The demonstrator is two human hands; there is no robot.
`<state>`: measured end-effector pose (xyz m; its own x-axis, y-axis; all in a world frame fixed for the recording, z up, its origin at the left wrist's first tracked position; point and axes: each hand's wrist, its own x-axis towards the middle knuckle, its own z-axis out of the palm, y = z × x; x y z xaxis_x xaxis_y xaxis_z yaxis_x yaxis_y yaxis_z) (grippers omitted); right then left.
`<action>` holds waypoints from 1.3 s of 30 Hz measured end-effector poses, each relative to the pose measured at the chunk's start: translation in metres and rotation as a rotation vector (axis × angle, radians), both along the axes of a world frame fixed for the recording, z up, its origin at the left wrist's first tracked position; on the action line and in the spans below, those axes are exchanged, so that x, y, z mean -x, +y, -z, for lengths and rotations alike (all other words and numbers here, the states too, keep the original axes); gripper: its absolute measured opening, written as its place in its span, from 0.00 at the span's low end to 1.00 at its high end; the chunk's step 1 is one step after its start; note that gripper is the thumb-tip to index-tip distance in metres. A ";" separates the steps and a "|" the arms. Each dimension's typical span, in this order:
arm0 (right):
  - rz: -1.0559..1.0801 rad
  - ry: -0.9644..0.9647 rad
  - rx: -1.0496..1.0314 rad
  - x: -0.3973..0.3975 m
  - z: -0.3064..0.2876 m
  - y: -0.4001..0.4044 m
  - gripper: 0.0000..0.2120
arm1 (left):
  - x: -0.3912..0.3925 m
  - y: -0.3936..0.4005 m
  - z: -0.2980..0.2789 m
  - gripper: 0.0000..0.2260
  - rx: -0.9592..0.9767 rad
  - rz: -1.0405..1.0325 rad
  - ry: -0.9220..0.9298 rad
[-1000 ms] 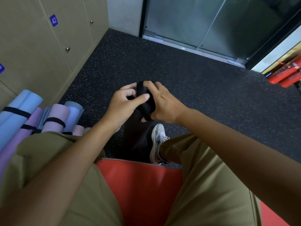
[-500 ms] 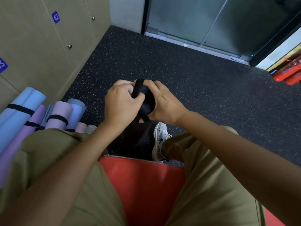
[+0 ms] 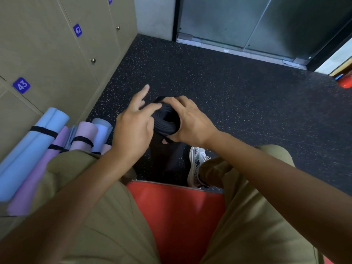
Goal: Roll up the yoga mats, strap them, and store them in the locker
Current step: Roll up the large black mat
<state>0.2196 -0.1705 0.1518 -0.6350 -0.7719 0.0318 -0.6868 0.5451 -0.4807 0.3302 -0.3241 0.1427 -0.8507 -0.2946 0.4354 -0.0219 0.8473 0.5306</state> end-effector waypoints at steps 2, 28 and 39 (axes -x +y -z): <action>0.007 -0.011 0.009 -0.002 0.000 0.001 0.50 | 0.000 -0.004 0.001 0.21 0.019 -0.042 -0.089; -0.014 -0.045 -0.073 0.024 -0.004 0.010 0.67 | 0.037 -0.043 0.028 0.27 -0.399 0.181 -0.399; 0.092 -0.257 0.176 0.018 0.023 0.015 0.71 | 0.038 -0.056 0.041 0.31 -0.494 0.296 -0.487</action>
<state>0.2020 -0.1555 0.1285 -0.7067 -0.7074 -0.0103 -0.4825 0.4925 -0.7243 0.2924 -0.3804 0.1013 -0.9872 -0.0875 -0.1336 -0.1597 0.5200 0.8391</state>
